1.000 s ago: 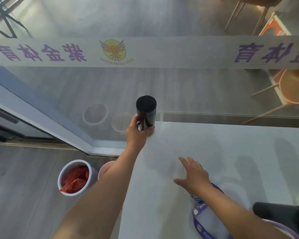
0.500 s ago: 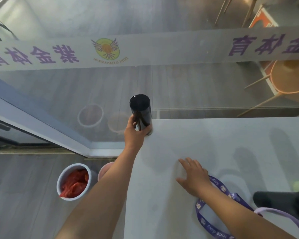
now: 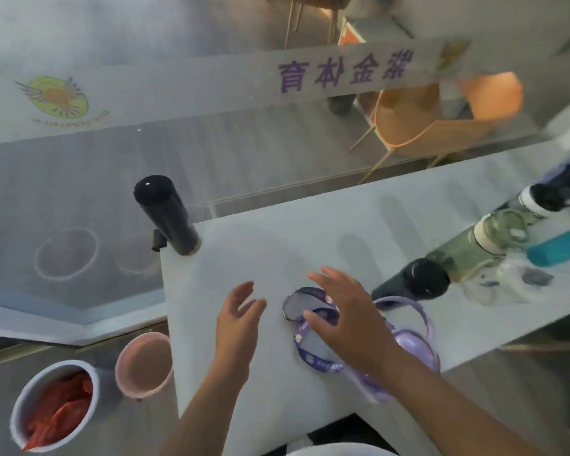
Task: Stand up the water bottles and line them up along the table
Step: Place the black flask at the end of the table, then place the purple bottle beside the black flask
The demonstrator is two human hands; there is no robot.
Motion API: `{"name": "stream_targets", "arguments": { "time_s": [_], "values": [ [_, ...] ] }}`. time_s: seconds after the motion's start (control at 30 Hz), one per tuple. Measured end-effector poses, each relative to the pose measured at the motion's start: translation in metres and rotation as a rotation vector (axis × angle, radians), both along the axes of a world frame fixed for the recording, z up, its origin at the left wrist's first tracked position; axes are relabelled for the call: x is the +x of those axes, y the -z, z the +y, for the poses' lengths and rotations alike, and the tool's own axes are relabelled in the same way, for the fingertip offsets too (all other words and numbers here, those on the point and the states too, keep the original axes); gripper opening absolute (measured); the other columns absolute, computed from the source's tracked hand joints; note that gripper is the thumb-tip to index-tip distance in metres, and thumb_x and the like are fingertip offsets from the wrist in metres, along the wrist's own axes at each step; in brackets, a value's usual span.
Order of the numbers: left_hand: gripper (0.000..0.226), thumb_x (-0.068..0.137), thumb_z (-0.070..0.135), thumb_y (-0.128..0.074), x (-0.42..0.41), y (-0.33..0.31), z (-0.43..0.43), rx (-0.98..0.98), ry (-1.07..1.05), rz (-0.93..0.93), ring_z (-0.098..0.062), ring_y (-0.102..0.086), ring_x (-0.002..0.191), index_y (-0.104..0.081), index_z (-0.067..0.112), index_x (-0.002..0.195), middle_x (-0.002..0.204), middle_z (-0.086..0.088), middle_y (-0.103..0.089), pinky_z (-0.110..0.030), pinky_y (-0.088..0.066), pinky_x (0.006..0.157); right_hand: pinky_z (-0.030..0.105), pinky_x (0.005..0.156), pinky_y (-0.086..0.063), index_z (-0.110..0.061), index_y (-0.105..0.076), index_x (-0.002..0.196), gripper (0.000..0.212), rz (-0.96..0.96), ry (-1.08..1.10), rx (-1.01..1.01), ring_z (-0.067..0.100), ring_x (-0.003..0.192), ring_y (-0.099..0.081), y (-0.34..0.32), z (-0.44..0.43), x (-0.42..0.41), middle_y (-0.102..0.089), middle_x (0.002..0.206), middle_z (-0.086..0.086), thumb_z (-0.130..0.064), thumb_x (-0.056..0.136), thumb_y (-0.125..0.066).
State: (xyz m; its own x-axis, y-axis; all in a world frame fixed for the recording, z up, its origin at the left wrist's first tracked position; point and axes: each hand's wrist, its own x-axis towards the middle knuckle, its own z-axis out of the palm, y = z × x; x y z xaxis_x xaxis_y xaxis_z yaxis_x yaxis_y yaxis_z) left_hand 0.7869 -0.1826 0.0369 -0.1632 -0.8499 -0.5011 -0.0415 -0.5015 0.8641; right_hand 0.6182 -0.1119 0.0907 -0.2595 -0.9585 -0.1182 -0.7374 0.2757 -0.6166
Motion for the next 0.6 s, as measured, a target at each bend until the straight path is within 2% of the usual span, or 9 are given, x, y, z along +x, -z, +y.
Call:
{"name": "stream_targets", "arguments": {
  "time_s": [0.1,0.17,0.23,0.3,0.37,0.47,0.53,0.6],
  "values": [
    [0.033,0.092,0.009,-0.063,-0.030,-0.013,0.035,-0.007,0.271,0.074,0.002,-0.065,0.099,-0.062,0.028,0.119,0.121,0.011,-0.064,-0.014,-0.050,0.077,0.031,0.110,-0.033,-0.030,-0.055,0.131,0.053,0.008,0.157,-0.079,0.008,0.132,-0.039,-0.019,0.047,-0.020,-0.047,0.140,-0.012,-0.051,0.082,-0.058],
    [0.033,0.092,0.014,-0.065,-0.050,-0.017,0.054,-0.001,0.456,0.083,0.004,-0.065,0.099,-0.062,0.030,0.120,0.120,0.009,-0.066,-0.011,-0.050,0.074,0.028,0.106,-0.035,-0.033,-0.056,0.124,0.042,0.010,0.309,-0.148,0.005,0.127,-0.041,-0.029,0.076,-0.034,-0.049,0.135,-0.014,-0.040,0.084,-0.067],
    [0.046,0.088,0.027,-0.069,-0.066,-0.014,0.072,0.044,0.567,0.095,-0.003,-0.060,0.114,-0.055,0.033,0.131,0.130,0.009,-0.060,-0.019,-0.051,0.087,0.026,0.099,-0.037,-0.034,-0.056,0.121,0.039,-0.042,0.495,-0.200,0.004,0.120,-0.044,-0.029,0.106,-0.048,-0.050,0.128,-0.015,-0.028,0.085,-0.070],
    [0.062,0.084,0.035,-0.072,-0.077,-0.011,0.088,0.126,0.604,0.097,-0.011,-0.052,0.126,-0.044,0.039,0.139,0.138,0.011,-0.051,-0.035,-0.046,0.104,0.029,0.094,-0.039,-0.033,-0.055,0.125,0.042,-0.209,0.708,-0.160,0.008,0.118,-0.046,-0.019,0.131,-0.062,-0.051,0.130,-0.011,-0.029,0.086,-0.070],
    [0.063,0.087,0.033,-0.072,-0.085,-0.007,0.100,0.174,0.616,0.115,-0.010,-0.051,0.125,-0.038,0.045,0.139,0.139,0.011,-0.047,-0.034,-0.045,0.102,0.036,0.096,-0.042,-0.034,-0.053,0.131,0.050,-0.457,0.850,-0.042,0.015,0.122,-0.048,0.000,0.146,-0.071,-0.050,0.137,-0.006,-0.038,0.084,-0.071],
    [0.072,0.088,0.033,-0.072,-0.093,-0.001,0.111,0.070,0.626,0.097,0.001,-0.048,0.122,-0.029,0.051,0.143,0.141,0.022,-0.042,-0.017,-0.045,0.093,0.047,0.102,-0.046,-0.042,-0.049,0.132,0.064,-0.650,0.796,0.072,0.017,0.123,-0.050,0.028,0.153,-0.075,-0.050,0.138,-0.009,-0.056,0.073,-0.068],
    [0.079,0.084,0.041,-0.074,-0.098,0.003,0.114,-0.010,0.672,0.065,0.000,-0.043,0.129,-0.023,0.056,0.143,0.144,0.024,-0.037,-0.024,-0.046,0.103,0.048,0.099,-0.049,-0.047,-0.048,0.131,0.059,-0.797,0.735,0.047,0.018,0.122,-0.054,0.037,0.151,-0.076,-0.053,0.136,-0.008,-0.053,0.075,-0.066],
    [0.081,0.085,0.039,-0.073,-0.101,0.004,0.115,0.016,0.713,0.097,-0.004,-0.049,0.126,-0.020,0.055,0.144,0.137,0.025,-0.043,-0.029,-0.049,0.103,0.047,0.097,-0.050,-0.047,-0.047,0.133,0.057,-0.895,0.704,0.024,0.018,0.121,-0.055,0.039,0.149,-0.078,-0.054,0.135,-0.009,-0.045,0.078,-0.065]
  ]
}}
